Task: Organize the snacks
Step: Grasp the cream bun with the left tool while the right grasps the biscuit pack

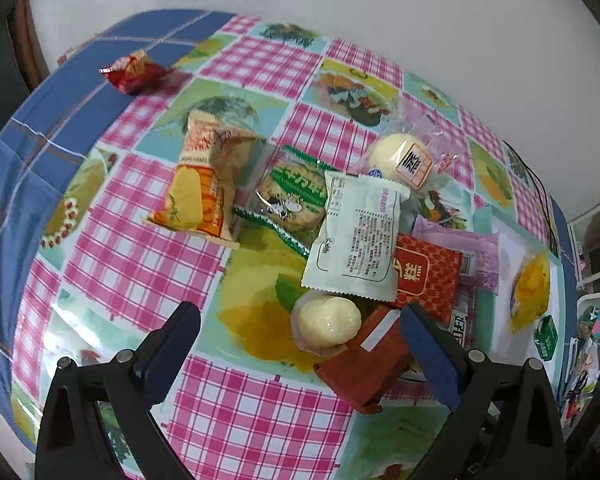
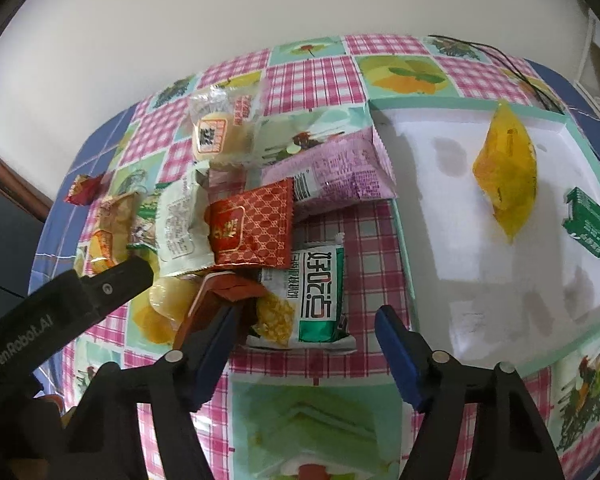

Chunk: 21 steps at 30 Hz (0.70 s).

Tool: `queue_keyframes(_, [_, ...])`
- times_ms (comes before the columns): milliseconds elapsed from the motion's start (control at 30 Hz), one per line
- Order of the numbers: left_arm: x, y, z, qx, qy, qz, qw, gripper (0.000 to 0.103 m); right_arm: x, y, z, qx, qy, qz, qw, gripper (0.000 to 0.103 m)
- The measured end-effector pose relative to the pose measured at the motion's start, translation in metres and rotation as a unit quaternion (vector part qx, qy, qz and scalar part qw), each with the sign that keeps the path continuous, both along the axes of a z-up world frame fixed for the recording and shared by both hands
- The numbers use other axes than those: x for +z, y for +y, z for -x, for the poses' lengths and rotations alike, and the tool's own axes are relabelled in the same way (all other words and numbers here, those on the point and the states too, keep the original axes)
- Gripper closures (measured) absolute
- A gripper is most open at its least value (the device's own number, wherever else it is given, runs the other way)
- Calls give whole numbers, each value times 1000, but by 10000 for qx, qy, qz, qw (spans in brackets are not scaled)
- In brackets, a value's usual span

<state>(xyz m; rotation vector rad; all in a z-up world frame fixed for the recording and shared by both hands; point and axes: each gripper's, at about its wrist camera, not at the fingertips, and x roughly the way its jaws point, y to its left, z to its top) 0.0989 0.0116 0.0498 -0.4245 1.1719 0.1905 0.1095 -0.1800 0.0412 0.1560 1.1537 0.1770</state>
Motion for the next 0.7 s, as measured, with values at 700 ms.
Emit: queue_keyframes(700, [-33, 23, -4, 456, 673, -243, 9964, 4, -19, -3, -8, -86, 291, -36, 9995, 33])
